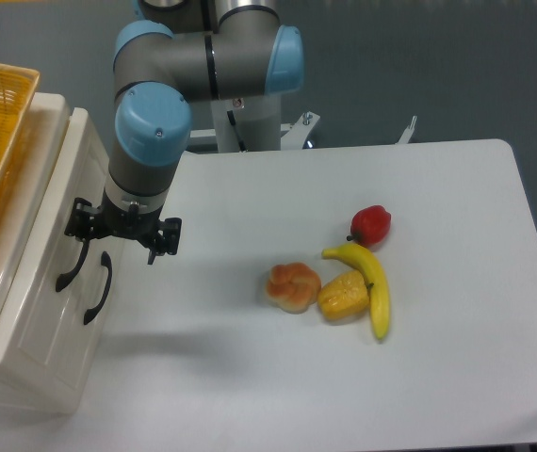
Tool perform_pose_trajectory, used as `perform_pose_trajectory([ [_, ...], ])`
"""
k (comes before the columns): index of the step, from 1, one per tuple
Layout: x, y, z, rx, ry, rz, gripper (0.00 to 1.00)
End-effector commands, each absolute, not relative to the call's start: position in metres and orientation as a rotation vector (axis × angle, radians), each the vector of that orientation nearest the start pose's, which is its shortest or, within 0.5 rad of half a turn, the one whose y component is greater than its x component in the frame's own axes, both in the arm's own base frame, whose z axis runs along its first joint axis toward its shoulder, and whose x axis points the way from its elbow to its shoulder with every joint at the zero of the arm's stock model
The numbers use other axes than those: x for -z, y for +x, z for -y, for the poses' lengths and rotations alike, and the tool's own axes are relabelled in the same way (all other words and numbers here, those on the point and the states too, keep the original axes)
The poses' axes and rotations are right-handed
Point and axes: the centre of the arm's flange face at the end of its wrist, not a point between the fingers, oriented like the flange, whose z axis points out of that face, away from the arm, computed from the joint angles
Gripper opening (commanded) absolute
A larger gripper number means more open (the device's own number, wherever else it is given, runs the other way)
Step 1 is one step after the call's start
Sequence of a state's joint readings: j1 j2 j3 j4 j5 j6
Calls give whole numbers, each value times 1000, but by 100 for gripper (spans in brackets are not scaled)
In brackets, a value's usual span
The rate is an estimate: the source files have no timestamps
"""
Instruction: Slide open the top white drawer
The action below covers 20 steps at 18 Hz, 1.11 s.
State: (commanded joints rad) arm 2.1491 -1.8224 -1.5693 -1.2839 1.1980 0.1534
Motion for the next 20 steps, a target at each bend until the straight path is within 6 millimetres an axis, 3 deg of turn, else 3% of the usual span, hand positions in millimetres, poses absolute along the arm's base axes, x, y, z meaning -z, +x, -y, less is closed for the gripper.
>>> perform_pose_trajectory([
  [20,-374,-169,-593,512,-2898,589,100],
])
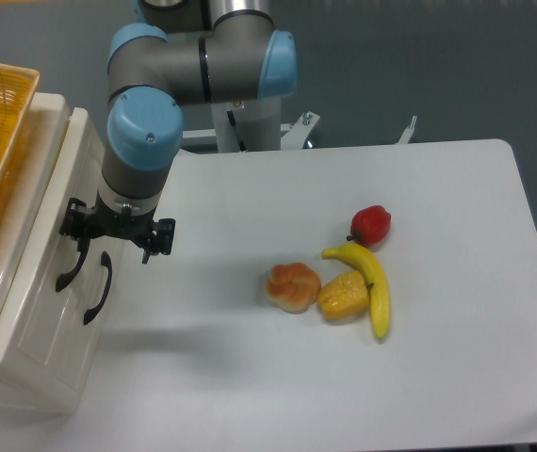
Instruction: Slide open the top white drawer
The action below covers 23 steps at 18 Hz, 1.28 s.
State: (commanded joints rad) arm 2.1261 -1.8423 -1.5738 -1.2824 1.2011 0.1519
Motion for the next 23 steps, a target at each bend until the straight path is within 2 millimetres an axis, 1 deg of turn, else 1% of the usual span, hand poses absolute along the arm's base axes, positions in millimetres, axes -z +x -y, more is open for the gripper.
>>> perform_pose_trajectory([
  [11,-373,-170,-592,500,-2904,591,100],
  [20,-373,-180,-589,461,-2915,600,100],
  [23,-372,-186,-587,455,-2913,613,100],
])
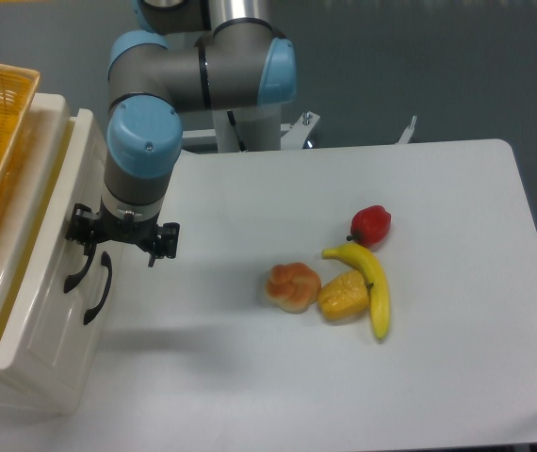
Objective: Slide open the top white drawer
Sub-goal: 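Pull the handle outward, sliding the top drawer out of the cabinet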
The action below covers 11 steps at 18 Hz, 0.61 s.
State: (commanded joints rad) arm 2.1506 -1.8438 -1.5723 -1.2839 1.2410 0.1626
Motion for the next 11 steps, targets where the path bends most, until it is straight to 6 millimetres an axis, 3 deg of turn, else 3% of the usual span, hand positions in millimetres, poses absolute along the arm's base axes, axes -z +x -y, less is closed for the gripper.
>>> perform_pose_trajectory([
  [11,-373,-211,-579,429,-2901,664,100],
])
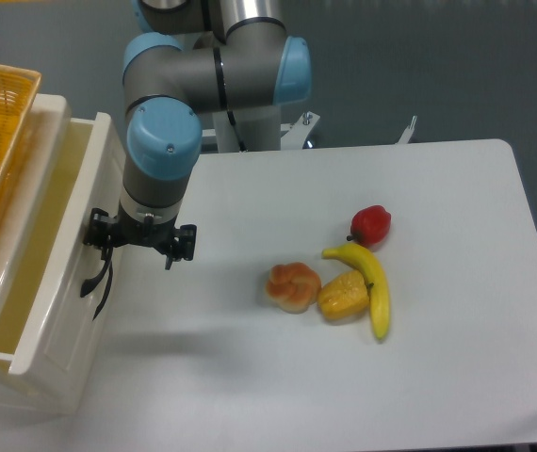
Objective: Slide open the top white drawer
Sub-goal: 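Pull the handle outward, sliding the top drawer out of the cabinet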
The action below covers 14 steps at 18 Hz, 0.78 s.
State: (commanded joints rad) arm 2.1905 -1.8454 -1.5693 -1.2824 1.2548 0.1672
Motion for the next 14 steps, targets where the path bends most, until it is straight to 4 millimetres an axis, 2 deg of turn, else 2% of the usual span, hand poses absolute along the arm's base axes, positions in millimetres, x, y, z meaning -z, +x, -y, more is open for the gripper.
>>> perform_pose_trajectory([
  [7,-379,-235,-572,408,-2879,684,100],
  [14,-378,-248,-566,400,-2880,662,100],
])
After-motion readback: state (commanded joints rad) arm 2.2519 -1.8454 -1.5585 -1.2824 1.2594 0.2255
